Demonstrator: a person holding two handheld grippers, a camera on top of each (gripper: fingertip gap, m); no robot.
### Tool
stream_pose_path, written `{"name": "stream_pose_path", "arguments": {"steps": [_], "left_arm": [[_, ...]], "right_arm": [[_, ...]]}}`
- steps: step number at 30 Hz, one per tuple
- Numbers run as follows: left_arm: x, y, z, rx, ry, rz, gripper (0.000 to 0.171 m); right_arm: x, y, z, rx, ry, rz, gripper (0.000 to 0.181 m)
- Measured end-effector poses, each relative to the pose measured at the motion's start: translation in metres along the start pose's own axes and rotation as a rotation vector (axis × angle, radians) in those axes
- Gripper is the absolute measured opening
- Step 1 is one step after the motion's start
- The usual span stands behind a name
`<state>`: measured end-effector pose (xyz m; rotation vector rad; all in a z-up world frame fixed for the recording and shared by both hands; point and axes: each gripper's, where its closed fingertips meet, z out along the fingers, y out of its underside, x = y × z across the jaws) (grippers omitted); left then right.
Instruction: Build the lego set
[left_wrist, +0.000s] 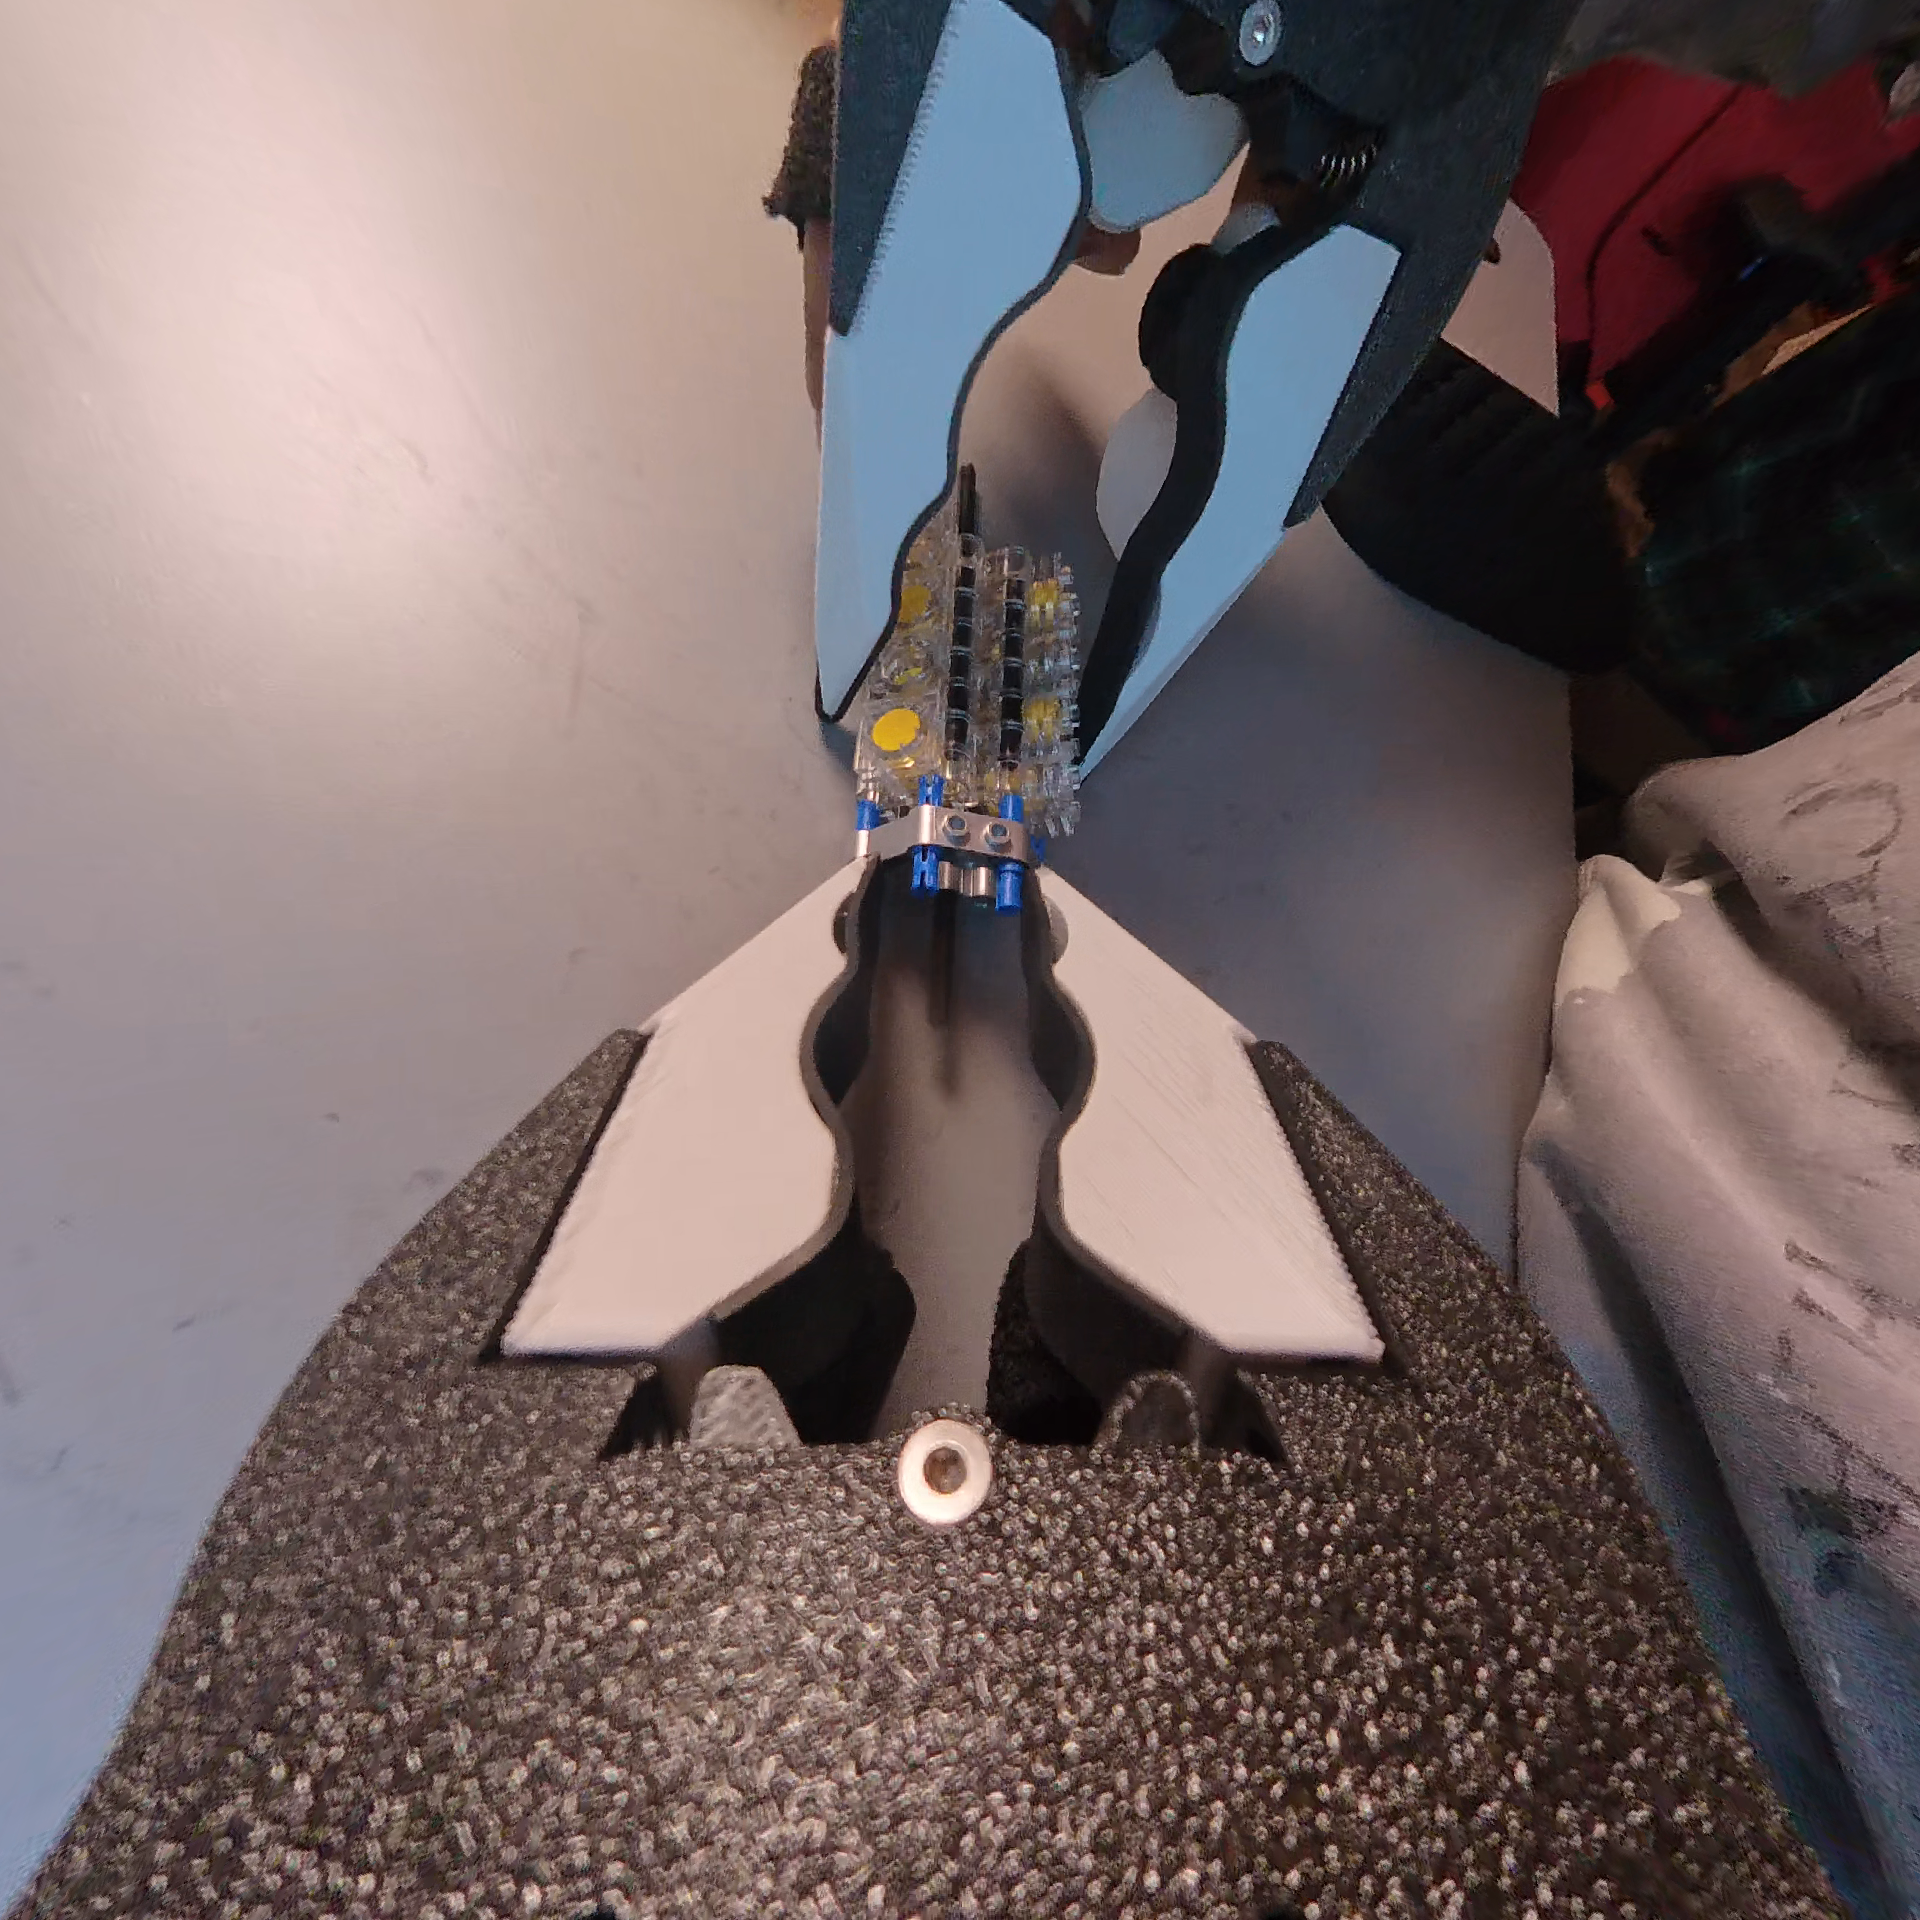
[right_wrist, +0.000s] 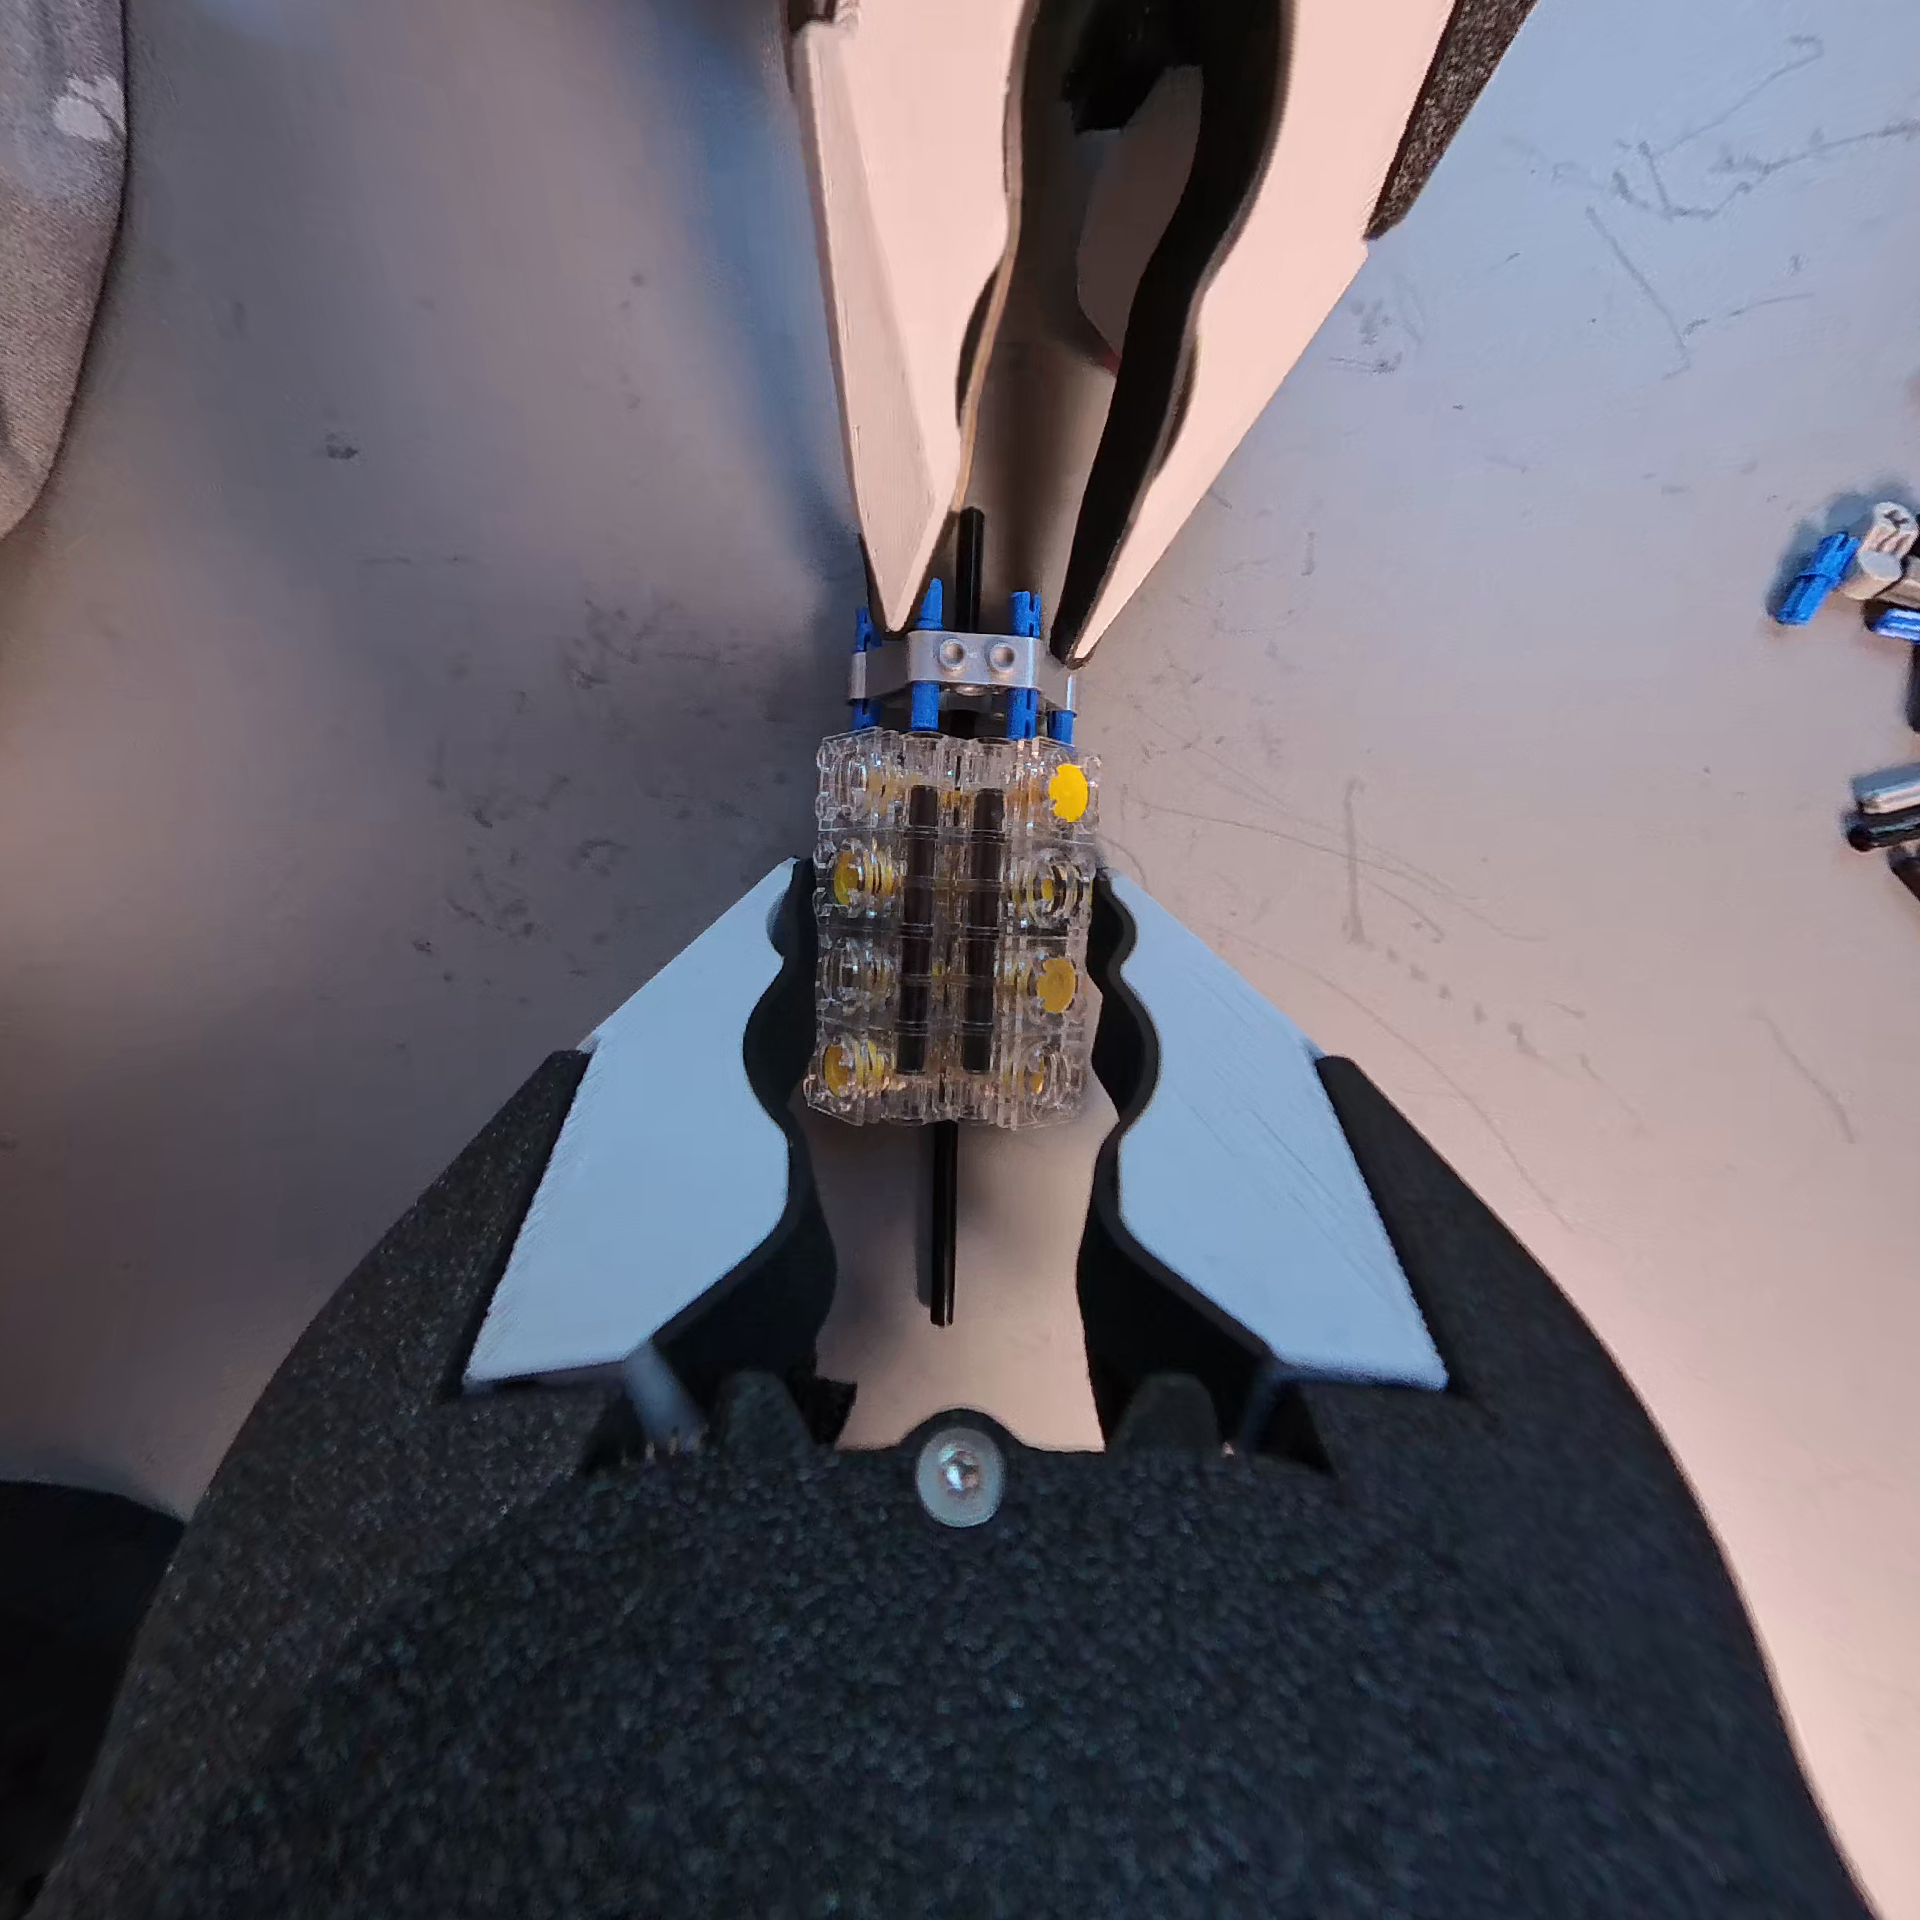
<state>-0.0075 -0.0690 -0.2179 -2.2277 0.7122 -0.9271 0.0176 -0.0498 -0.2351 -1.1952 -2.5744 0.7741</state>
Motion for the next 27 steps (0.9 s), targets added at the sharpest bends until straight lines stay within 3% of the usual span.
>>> {"name": "stream_pose_path", "arguments": {"steps": [27], "left_arm": [[-0.0005,0.0001,0.0035,-0.050,-0.111,0.124,0.023]], "right_arm": [[0.0002,0.0016,-0.0002,-0.046,-0.026,-0.004,0.048]]}}
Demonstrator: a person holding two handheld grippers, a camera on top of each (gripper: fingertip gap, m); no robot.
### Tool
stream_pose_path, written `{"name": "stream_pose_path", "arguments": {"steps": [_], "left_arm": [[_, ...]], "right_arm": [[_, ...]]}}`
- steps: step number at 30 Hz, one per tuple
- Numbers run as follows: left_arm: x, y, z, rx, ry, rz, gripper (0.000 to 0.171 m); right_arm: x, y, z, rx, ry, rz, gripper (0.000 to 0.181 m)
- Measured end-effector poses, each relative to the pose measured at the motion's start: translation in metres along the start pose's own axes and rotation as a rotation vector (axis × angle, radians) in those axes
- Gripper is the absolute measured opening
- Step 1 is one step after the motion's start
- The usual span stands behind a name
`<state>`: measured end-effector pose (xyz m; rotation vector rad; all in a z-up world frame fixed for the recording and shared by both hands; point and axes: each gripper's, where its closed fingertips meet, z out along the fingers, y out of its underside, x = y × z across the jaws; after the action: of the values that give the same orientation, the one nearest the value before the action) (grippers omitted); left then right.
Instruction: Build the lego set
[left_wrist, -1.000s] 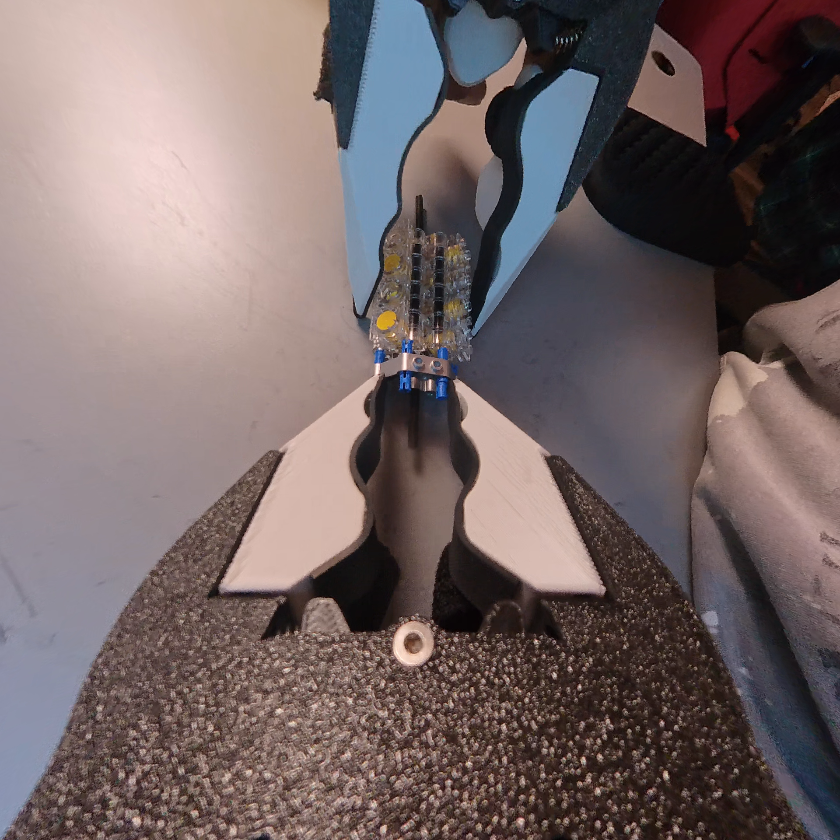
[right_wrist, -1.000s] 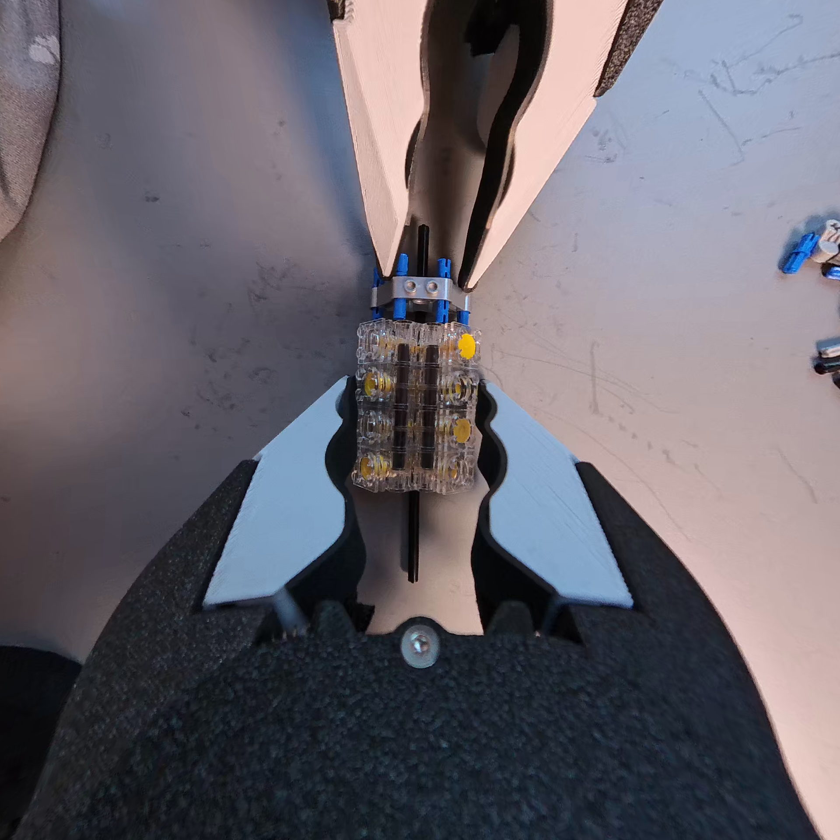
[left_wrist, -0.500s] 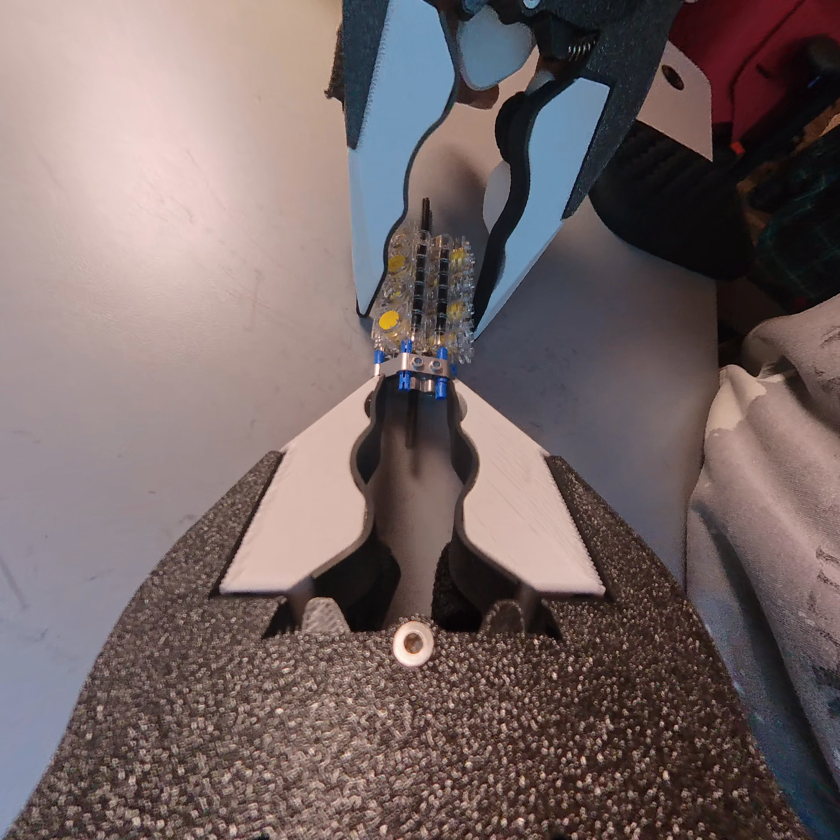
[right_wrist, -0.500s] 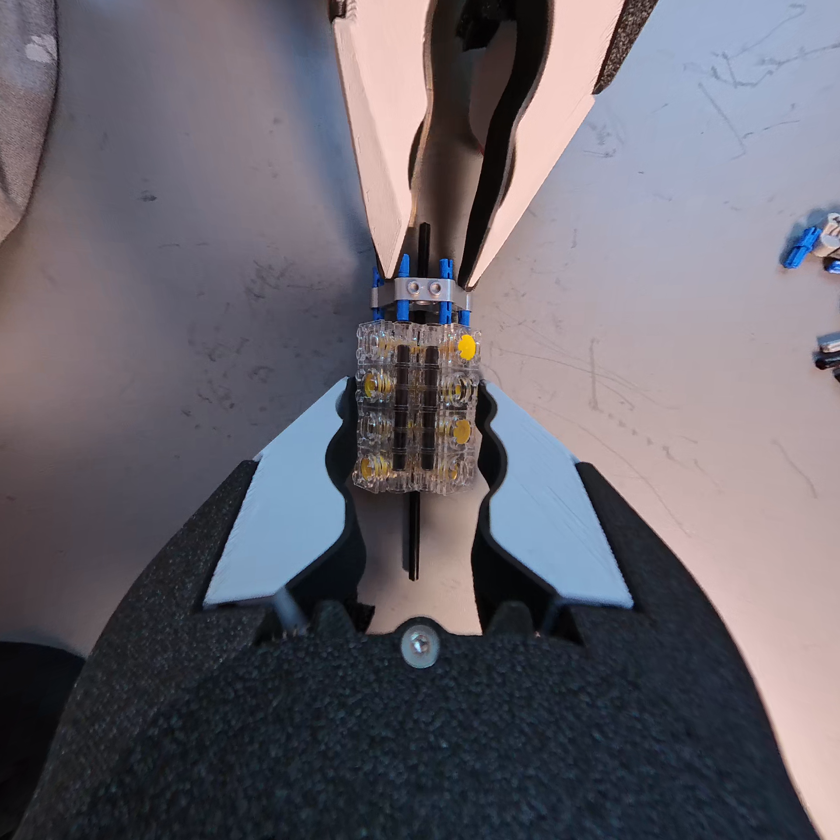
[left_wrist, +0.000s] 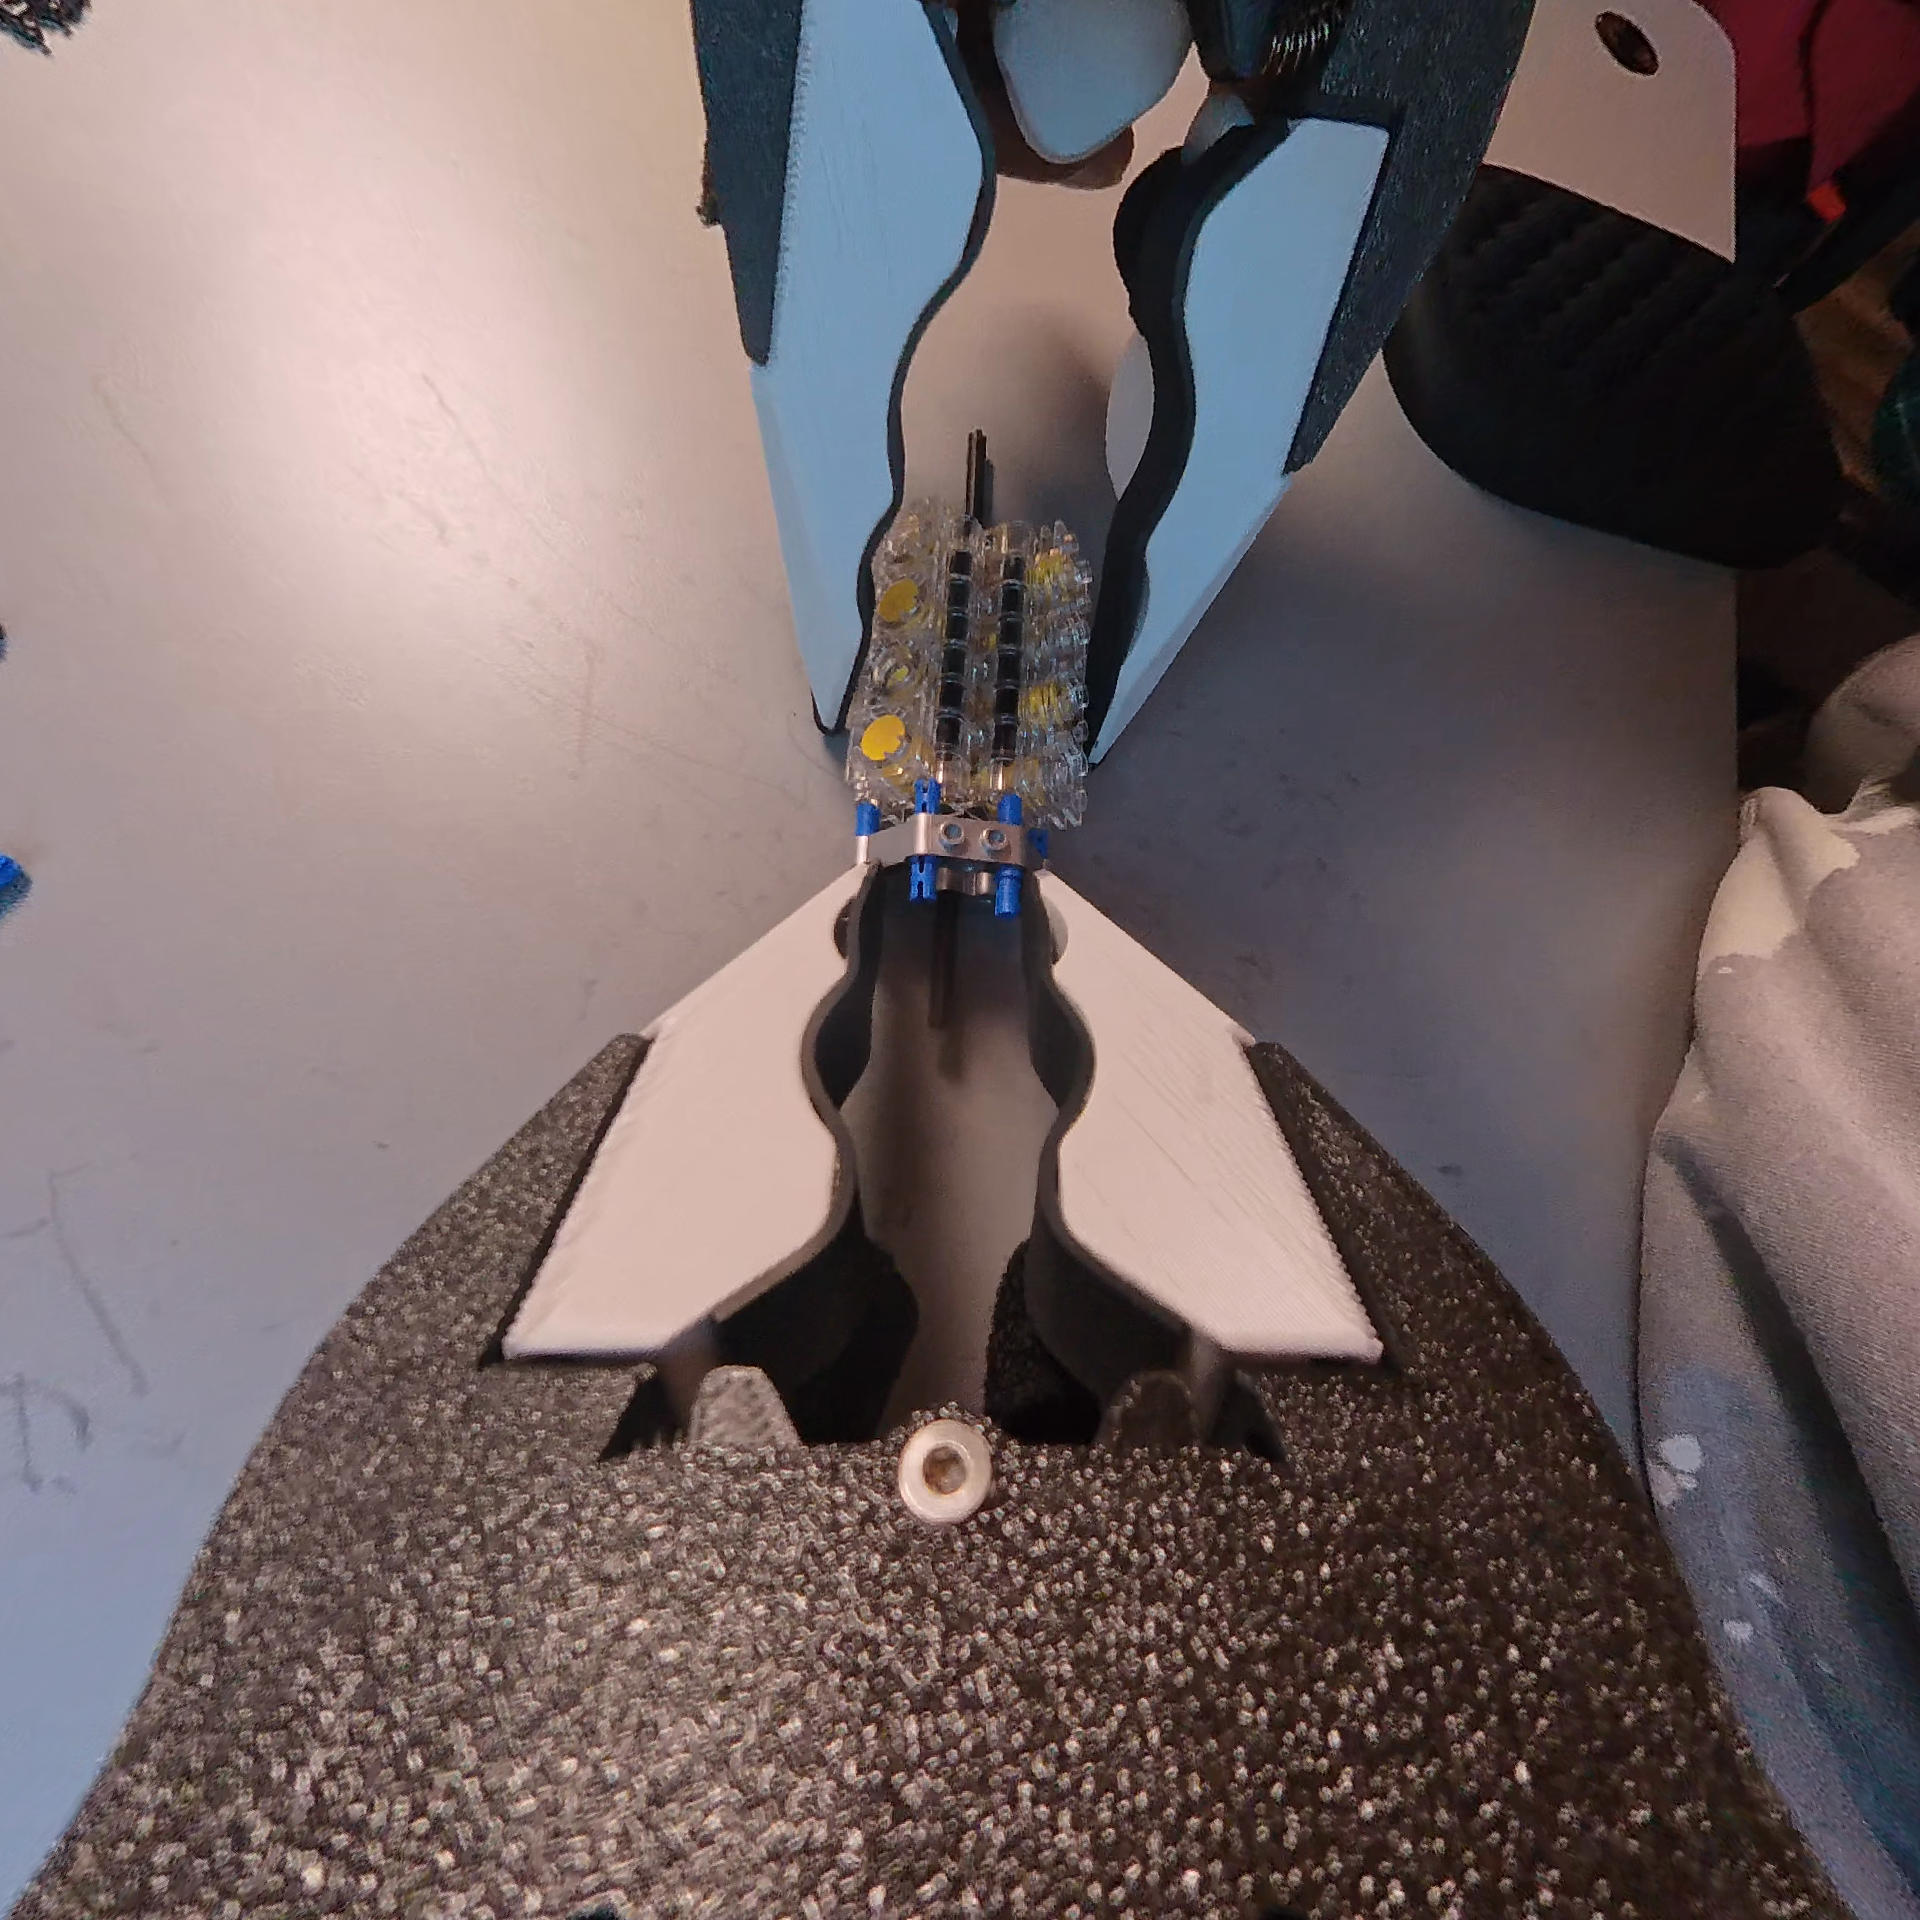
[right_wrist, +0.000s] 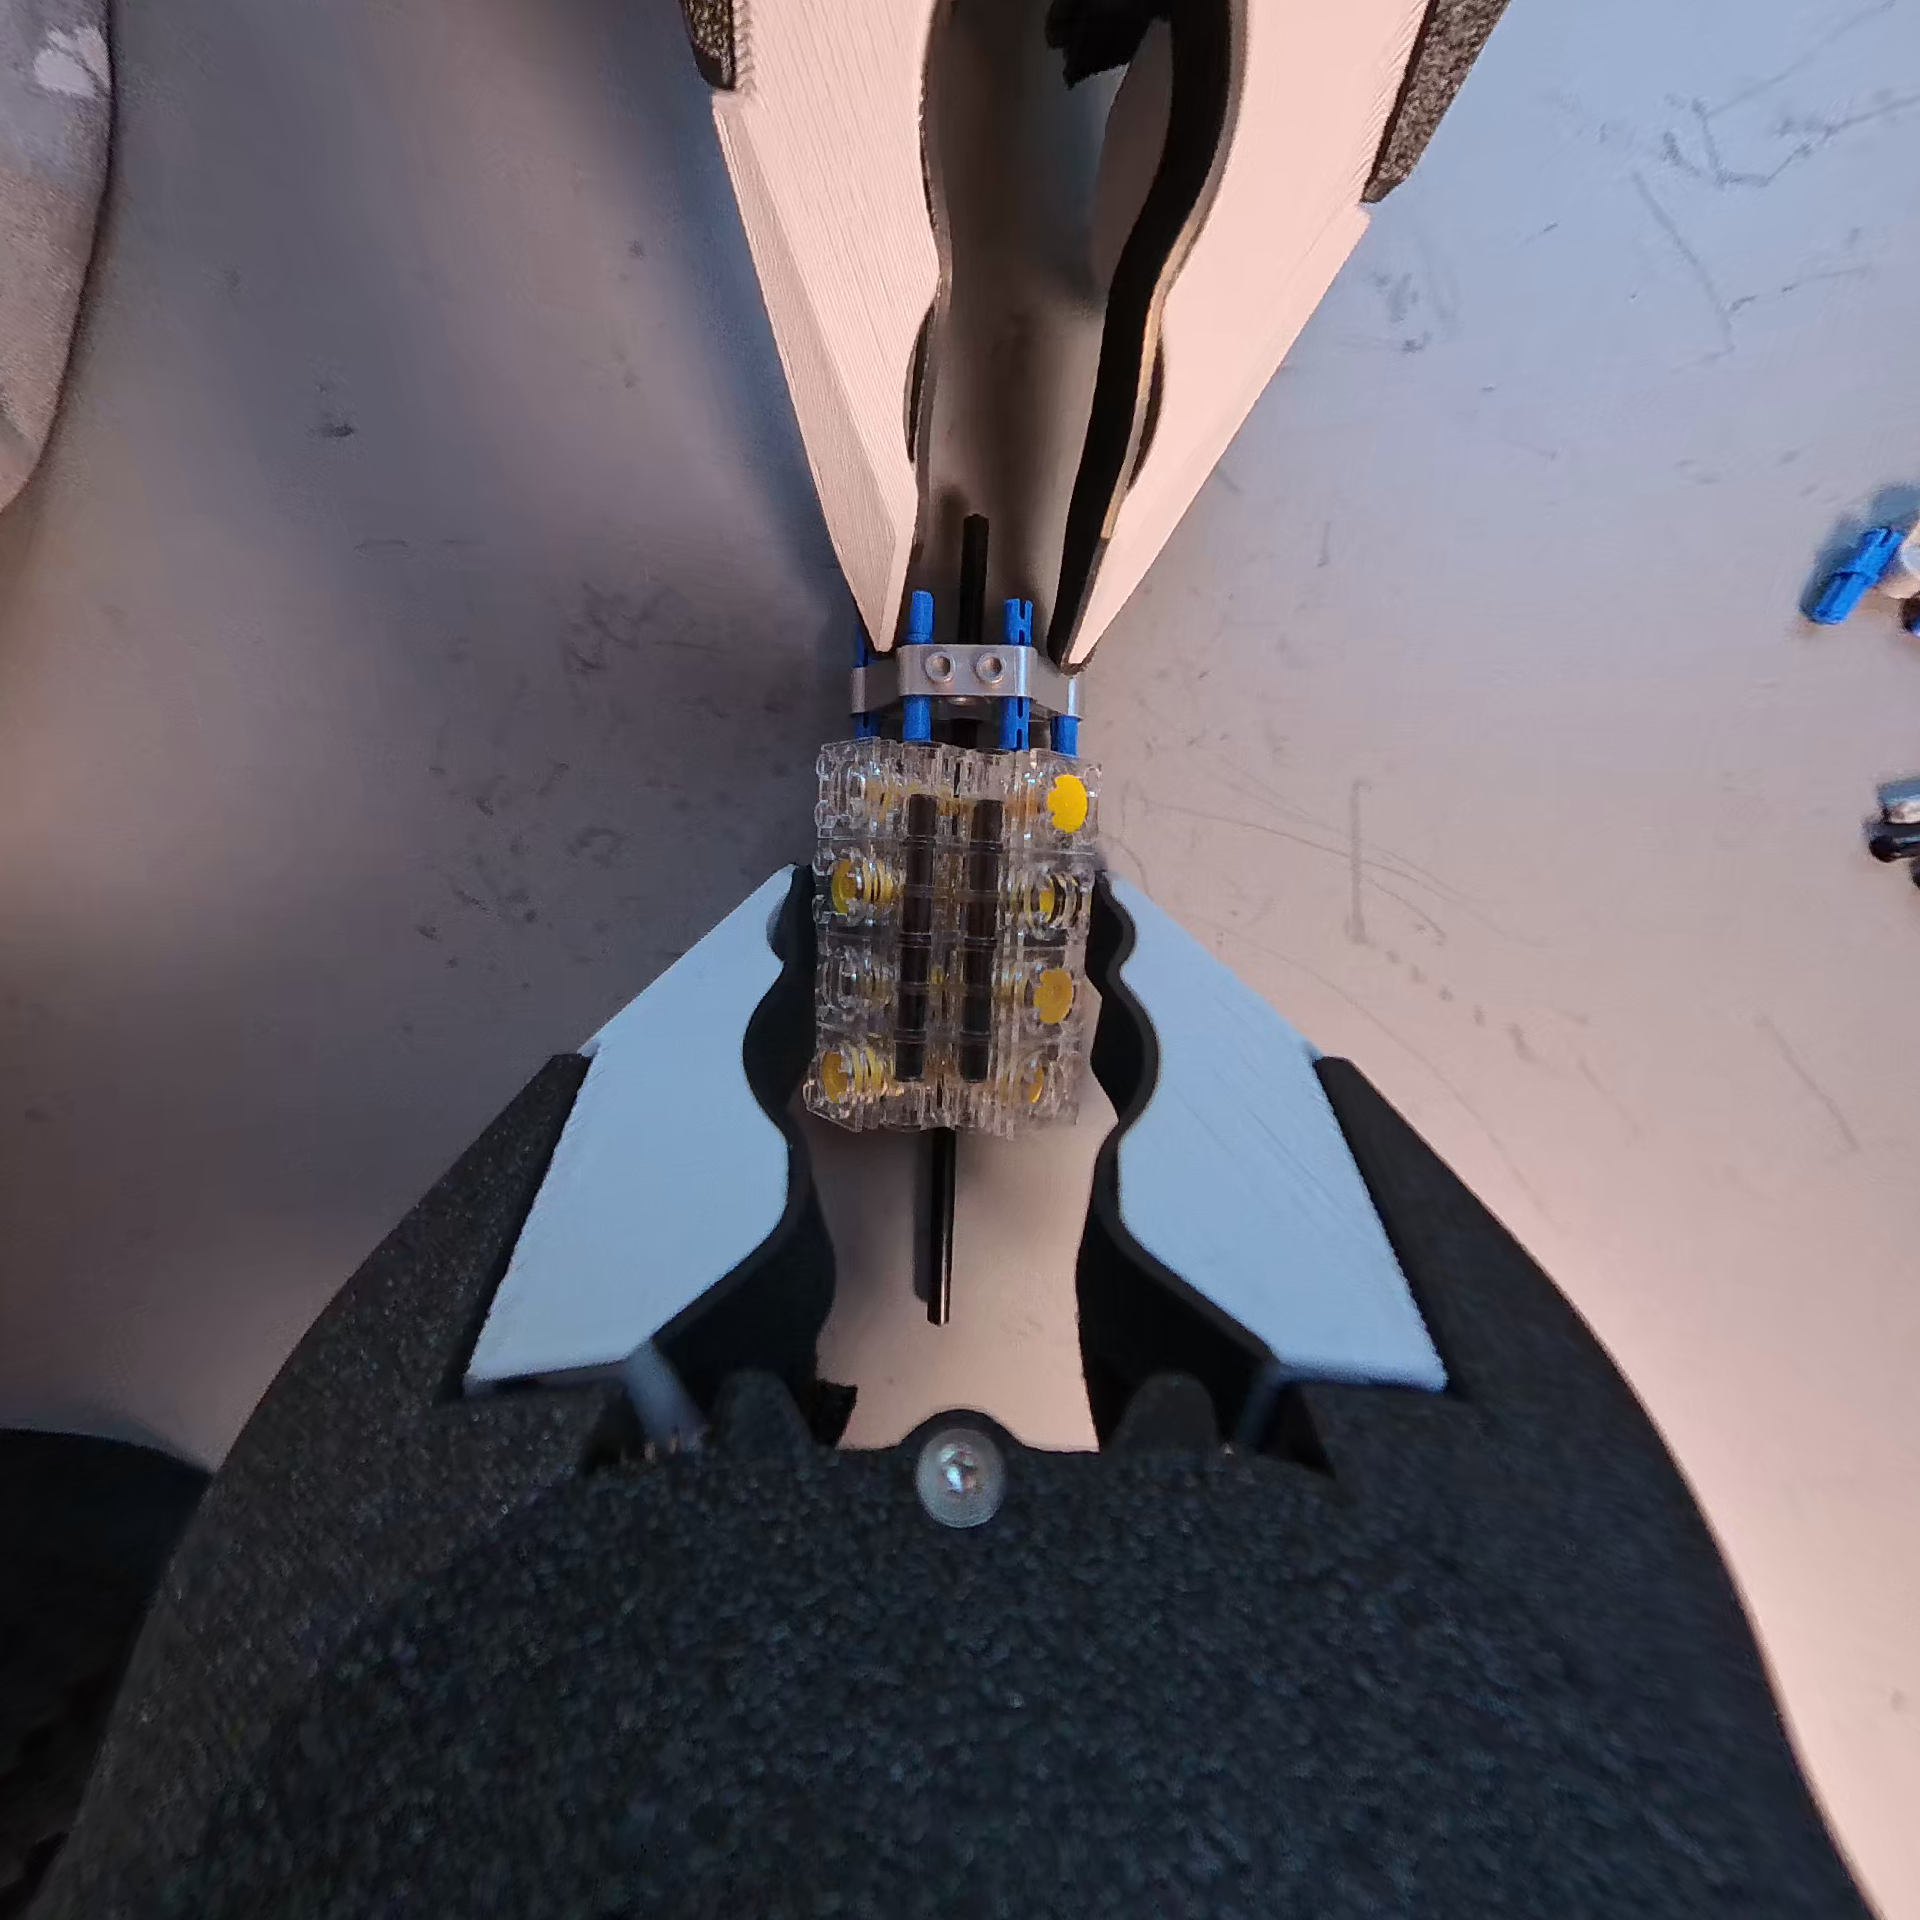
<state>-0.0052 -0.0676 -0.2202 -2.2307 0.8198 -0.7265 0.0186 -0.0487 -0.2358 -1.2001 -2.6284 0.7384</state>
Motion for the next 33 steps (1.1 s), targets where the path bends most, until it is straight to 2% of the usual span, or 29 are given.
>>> {"name": "stream_pose_path", "arguments": {"steps": [7,22,29,33], "left_arm": [[-0.0011,-0.0016,-0.0009,-0.008,0.044,-0.070,0.022],[-0.0016,-0.0022,-0.0002,0.012,0.064,-0.083,0.021],[0.0029,0.0011,0.0021,0.008,0.145,-0.168,0.017],[0.0036,0.0013,0.0025,-0.004,0.133,-0.148,0.017]], "right_arm": [[0.0001,-0.0004,0.0003,-0.009,0.005,-0.005,0.048],[-0.0010,-0.0015,0.0022,-0.038,0.016,-0.032,0.049],[-0.0005,-0.0019,0.0024,-0.007,0.049,-0.055,0.049],[-0.0007,-0.0019,0.0022,-0.021,0.060,-0.074,0.049]]}}
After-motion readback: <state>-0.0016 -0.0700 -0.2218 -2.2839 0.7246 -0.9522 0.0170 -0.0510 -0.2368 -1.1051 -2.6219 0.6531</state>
